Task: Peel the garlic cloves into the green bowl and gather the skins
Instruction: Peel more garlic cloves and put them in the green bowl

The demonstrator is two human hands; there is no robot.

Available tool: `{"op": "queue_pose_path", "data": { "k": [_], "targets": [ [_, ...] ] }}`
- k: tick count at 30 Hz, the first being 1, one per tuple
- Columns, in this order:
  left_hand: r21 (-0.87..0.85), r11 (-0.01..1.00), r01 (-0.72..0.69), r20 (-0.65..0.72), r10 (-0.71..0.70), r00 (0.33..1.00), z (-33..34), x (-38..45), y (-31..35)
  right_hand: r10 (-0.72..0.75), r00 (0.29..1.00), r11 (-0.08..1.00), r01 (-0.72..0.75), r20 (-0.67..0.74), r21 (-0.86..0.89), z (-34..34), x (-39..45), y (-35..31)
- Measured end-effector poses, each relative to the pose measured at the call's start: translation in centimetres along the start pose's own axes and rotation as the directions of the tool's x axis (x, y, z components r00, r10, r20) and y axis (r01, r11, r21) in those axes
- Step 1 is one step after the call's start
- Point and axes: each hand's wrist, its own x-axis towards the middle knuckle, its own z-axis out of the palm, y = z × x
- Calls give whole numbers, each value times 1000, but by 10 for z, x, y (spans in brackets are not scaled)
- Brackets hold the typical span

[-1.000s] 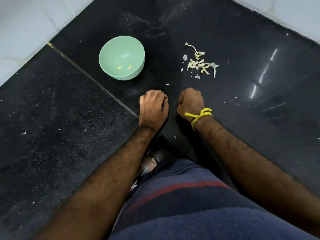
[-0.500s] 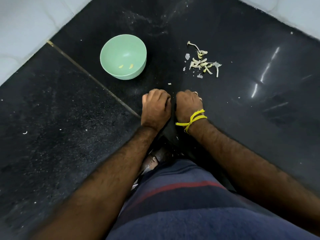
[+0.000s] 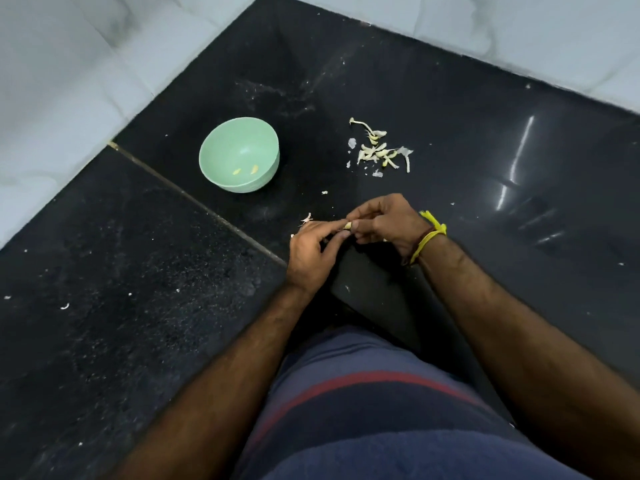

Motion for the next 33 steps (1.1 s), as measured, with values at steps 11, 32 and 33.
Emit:
{"op": "queue_pose_path", "data": {
  "k": [11,32,33],
  "targets": [
    [-162,968,192,88,-180,980,-11,3,13,-174,980,982,166,95,90,0,-6,13],
    [-409,794,450,120,-442,889,-7,-8,30,-89,976,885,-15,201,465,16,-10,20],
    [-371,818,439,93,-437,894,-8,-7,27,-87,977,881,-17,196,473,17,-9,19]
  ]
}}
